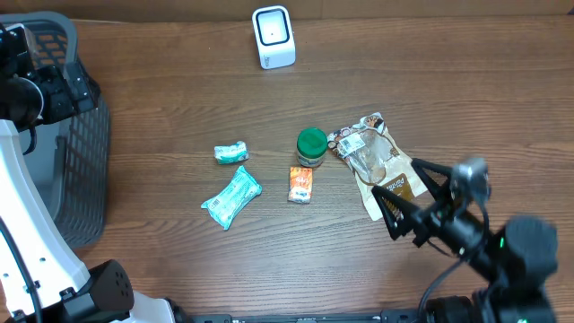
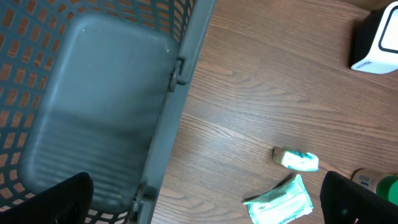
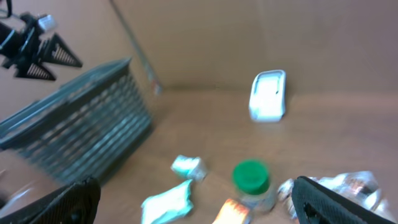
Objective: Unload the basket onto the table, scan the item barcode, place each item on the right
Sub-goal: 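Reach the right gripper to the teal wipes pack and grasp it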
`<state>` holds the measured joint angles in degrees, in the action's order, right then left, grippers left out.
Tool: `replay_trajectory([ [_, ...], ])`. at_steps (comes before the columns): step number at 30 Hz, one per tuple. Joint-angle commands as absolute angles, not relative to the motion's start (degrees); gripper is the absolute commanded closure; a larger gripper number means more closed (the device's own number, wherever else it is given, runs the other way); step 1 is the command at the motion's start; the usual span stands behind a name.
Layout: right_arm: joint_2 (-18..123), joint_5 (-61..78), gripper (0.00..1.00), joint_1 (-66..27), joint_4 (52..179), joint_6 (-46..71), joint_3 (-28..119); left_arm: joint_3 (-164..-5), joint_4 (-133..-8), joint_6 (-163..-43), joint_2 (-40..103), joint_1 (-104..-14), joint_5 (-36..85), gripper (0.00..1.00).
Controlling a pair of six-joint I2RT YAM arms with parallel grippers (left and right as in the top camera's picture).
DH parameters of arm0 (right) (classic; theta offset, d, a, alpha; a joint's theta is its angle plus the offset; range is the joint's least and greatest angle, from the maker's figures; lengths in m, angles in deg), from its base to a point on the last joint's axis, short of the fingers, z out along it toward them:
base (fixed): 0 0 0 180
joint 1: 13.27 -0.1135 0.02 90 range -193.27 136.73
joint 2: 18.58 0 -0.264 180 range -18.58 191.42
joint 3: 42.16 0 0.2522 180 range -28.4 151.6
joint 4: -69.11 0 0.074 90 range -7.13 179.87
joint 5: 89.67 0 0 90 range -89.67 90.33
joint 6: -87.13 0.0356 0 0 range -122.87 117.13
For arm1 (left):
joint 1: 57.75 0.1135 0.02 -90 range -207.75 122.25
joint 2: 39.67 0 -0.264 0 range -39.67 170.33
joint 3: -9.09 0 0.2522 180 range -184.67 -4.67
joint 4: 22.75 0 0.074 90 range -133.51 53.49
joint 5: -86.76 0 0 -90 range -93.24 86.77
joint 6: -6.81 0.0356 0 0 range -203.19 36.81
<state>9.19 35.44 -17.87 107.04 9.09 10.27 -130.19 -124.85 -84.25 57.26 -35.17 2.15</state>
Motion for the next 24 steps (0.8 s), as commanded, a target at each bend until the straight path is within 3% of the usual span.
replay_trajectory([
  [1, 19.0, 42.5, 0.00, -18.2, 113.7, 9.1, 21.0, -130.4, -124.8, -83.2, 57.5, -35.3, 2.3, 0.01],
  [7, 34.4, 42.7, 0.00, -19.3, 129.0, 3.8, 37.0, -130.4, -124.8, -83.2, 57.5, -35.3, 2.3, 0.00],
  [14, 52.4, 40.6, 0.00, -28.7, 139.9, 1.1, 50.5, -130.4, -124.8, -83.2, 57.5, -35.3, 2.3, 0.00],
  [24, 74.1, 41.2, 0.00, -41.4, 138.2, 2.3, 54.1, -130.4, -124.8, -83.2, 57.5, -35.3, 2.3, 0.01],
])
